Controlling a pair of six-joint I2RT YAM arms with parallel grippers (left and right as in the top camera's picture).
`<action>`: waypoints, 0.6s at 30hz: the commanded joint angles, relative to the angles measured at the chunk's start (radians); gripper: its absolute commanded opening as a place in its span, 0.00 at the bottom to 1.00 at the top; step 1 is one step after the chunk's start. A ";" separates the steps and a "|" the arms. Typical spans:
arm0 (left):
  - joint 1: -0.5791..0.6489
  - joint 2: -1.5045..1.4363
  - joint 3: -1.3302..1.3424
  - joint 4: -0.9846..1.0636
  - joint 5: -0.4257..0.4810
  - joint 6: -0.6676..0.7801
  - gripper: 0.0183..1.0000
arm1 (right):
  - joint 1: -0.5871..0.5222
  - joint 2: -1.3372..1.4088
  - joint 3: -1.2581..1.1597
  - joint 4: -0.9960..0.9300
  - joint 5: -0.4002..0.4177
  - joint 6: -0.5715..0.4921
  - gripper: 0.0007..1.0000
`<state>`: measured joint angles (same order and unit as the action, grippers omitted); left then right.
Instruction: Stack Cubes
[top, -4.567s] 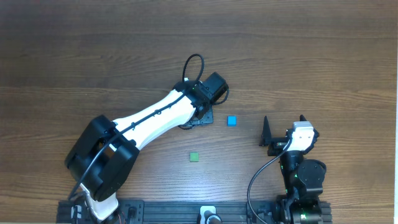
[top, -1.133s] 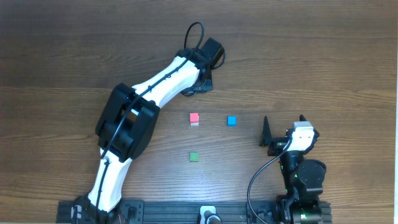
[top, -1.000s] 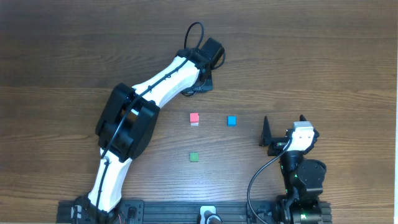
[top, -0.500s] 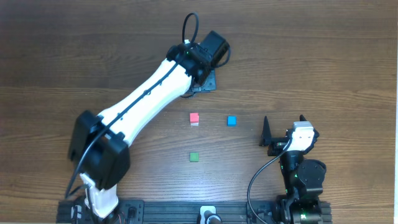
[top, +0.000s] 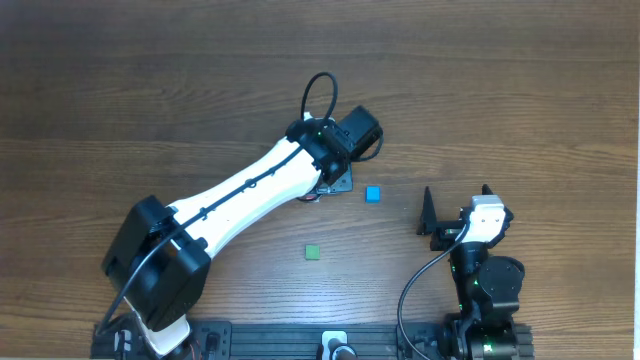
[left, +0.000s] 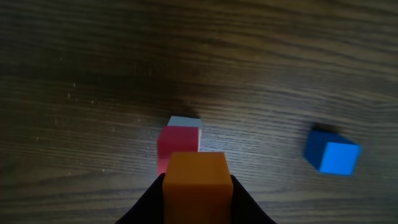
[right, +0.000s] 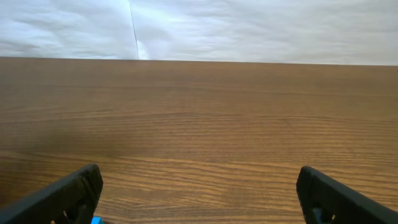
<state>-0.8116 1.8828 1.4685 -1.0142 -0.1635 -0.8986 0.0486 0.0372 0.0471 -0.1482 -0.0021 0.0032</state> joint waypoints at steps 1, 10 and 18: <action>0.000 -0.032 -0.037 0.001 -0.020 -0.052 0.06 | 0.005 -0.006 -0.010 0.006 -0.008 -0.001 0.99; 0.000 -0.037 -0.045 0.003 -0.017 -0.052 0.05 | 0.005 -0.006 -0.010 0.006 -0.008 -0.001 0.99; 0.000 -0.037 -0.072 0.023 -0.017 -0.052 0.05 | 0.005 -0.006 -0.010 0.006 -0.008 -0.001 0.99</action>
<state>-0.8116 1.8751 1.4189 -1.0008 -0.1661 -0.9363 0.0486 0.0372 0.0471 -0.1482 -0.0021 0.0032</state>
